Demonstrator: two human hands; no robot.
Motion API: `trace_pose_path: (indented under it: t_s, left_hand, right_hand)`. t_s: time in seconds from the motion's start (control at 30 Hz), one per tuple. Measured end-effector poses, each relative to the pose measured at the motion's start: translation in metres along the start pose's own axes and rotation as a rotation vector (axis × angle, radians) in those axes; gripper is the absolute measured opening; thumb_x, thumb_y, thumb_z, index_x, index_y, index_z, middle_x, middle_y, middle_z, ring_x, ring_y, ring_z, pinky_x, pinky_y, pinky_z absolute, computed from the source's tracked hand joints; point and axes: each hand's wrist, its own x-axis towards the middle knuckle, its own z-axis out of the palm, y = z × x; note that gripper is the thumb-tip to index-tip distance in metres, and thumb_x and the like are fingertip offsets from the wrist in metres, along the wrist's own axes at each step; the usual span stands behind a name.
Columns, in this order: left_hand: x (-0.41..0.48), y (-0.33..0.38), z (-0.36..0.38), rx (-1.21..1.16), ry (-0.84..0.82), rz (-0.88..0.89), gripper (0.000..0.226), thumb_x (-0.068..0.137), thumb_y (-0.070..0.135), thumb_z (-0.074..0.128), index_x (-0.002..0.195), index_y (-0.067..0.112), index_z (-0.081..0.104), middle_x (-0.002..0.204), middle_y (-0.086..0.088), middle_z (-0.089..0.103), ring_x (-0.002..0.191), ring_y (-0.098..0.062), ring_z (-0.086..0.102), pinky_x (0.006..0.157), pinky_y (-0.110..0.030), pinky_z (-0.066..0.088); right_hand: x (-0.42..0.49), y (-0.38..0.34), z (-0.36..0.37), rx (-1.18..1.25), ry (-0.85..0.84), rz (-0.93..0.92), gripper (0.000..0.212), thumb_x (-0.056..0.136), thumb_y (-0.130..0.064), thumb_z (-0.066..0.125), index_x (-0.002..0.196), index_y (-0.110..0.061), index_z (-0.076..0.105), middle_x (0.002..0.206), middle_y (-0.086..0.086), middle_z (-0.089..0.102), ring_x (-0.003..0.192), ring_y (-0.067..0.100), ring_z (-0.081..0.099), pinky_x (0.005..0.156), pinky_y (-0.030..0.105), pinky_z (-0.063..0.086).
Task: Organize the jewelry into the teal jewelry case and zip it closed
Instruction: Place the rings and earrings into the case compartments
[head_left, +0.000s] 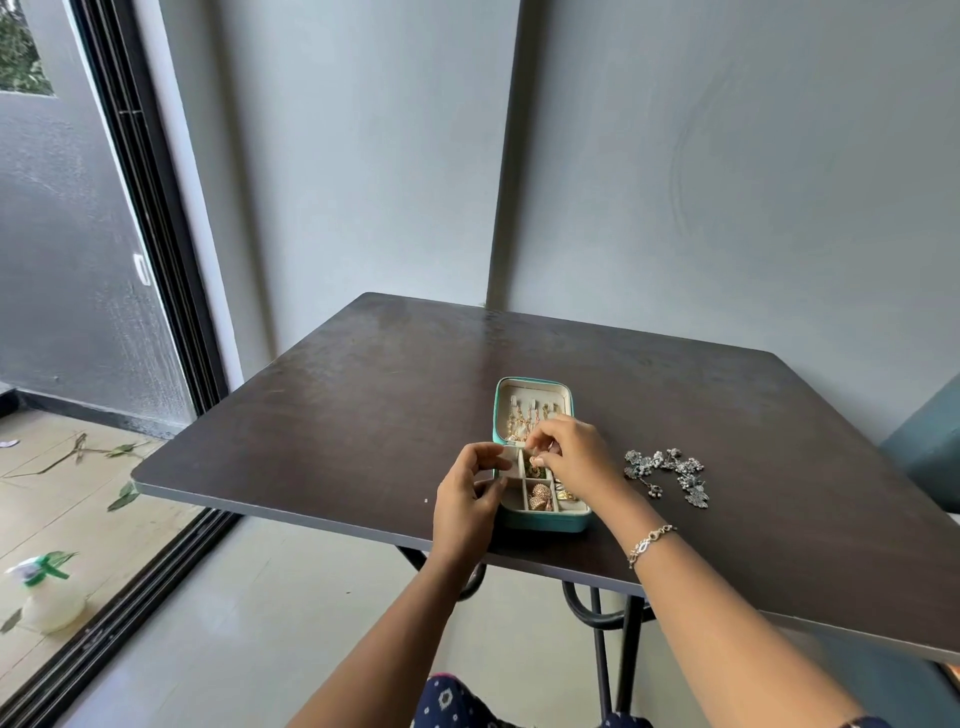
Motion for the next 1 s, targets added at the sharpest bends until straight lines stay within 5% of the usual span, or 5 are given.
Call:
trace_pose_path:
  t_s: [0.23, 0.37, 0.6, 0.73, 1.0]
  left_hand:
    - [0.001, -0.002, -0.001, 0.022, 0.003, -0.004, 0.030, 0.088, 0.000, 0.055, 0.099, 0.027, 0.055, 0.102, 0.007, 0.066, 0.104, -0.008, 0.059, 0.081, -0.018, 0.049]
    - [0.000, -0.002, -0.001, 0.016, 0.017, -0.012, 0.029, 0.088, 0.001, 0.055, 0.098, 0.028, 0.056, 0.100, 0.010, 0.066, 0.103, -0.008, 0.059, 0.080, -0.021, 0.048]
    - [0.001, -0.003, -0.001, 0.019, 0.032, -0.007, 0.028, 0.087, -0.001, 0.055, 0.100, 0.024, 0.056, 0.100, 0.006, 0.067, 0.103, -0.013, 0.060, 0.087, -0.033, 0.051]
    - [0.001, -0.004, -0.002, -0.004, 0.031, -0.008, 0.030, 0.086, -0.002, 0.055, 0.097, 0.027, 0.056, 0.099, 0.003, 0.067, 0.102, -0.016, 0.061, 0.088, -0.036, 0.051]
    - [-0.001, -0.002, 0.000, -0.104, 0.050, -0.012, 0.030, 0.086, -0.003, 0.055, 0.097, 0.024, 0.057, 0.101, -0.001, 0.066, 0.101, -0.018, 0.061, 0.078, -0.024, 0.051]
  right_hand:
    - [-0.028, 0.037, -0.015, 0.104, 0.377, -0.090, 0.016, 0.072, 0.010, 0.065, 0.076, -0.006, 0.067, 0.077, -0.002, 0.061, 0.068, 0.001, 0.055, 0.067, 0.006, 0.041]
    - [-0.052, 0.073, -0.031, 0.131, 0.488, 0.027, 0.019, 0.072, 0.013, 0.062, 0.073, -0.006, 0.066, 0.075, -0.004, 0.059, 0.069, -0.004, 0.056, 0.061, 0.005, 0.041]
    - [-0.078, 0.123, -0.043, 0.156, 0.735, 0.307, 0.016, 0.073, 0.012, 0.064, 0.074, -0.004, 0.067, 0.074, 0.006, 0.061, 0.059, 0.018, 0.052, 0.059, 0.005, 0.037]
    - [-0.075, 0.130, -0.040, 0.205, 0.712, 0.398, 0.012, 0.073, 0.009, 0.065, 0.075, -0.002, 0.068, 0.078, 0.016, 0.066, 0.063, 0.023, 0.055, 0.062, 0.024, 0.042]
    - [-0.068, 0.137, -0.038, 0.253, 0.597, 0.543, 0.012, 0.075, 0.004, 0.066, 0.085, -0.001, 0.070, 0.088, 0.017, 0.066, 0.071, 0.023, 0.058, 0.071, 0.027, 0.044]
